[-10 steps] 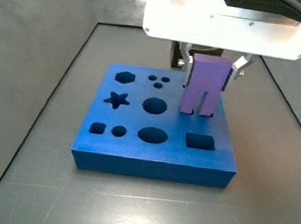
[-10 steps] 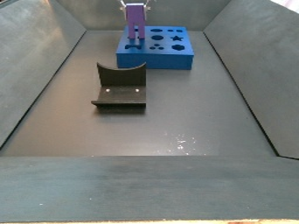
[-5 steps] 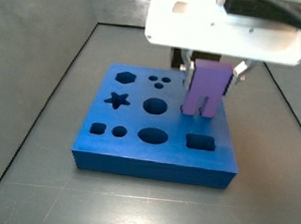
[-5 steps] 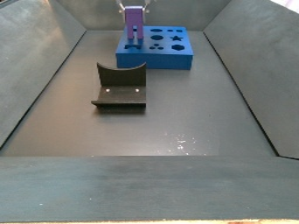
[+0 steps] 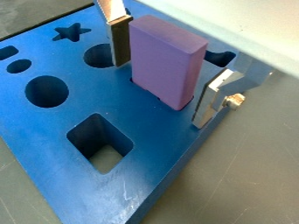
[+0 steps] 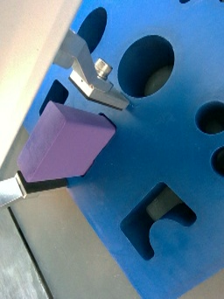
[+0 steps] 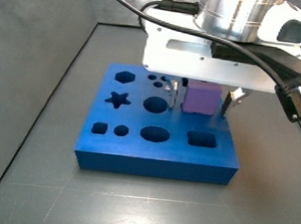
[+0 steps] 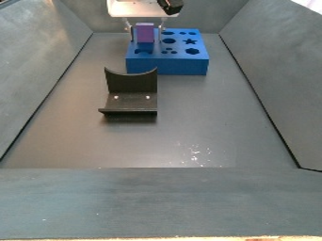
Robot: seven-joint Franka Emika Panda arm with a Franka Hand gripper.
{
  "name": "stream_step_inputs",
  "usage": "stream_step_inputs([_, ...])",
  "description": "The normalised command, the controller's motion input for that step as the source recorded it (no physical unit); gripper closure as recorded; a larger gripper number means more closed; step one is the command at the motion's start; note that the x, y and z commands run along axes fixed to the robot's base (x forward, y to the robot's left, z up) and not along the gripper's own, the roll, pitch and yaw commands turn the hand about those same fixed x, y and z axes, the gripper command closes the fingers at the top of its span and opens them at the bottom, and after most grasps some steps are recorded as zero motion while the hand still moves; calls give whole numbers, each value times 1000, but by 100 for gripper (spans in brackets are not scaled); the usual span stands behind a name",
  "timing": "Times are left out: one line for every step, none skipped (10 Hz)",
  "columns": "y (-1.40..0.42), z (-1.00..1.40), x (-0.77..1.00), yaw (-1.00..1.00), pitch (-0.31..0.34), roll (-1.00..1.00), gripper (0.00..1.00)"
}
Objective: Pick up the double-square object. Rotate the double-square object. Move to above the board. Insert the double-square object.
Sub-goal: Insert the double-square object.
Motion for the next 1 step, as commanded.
stream_step_inputs([0, 0, 0, 0, 0, 0, 0])
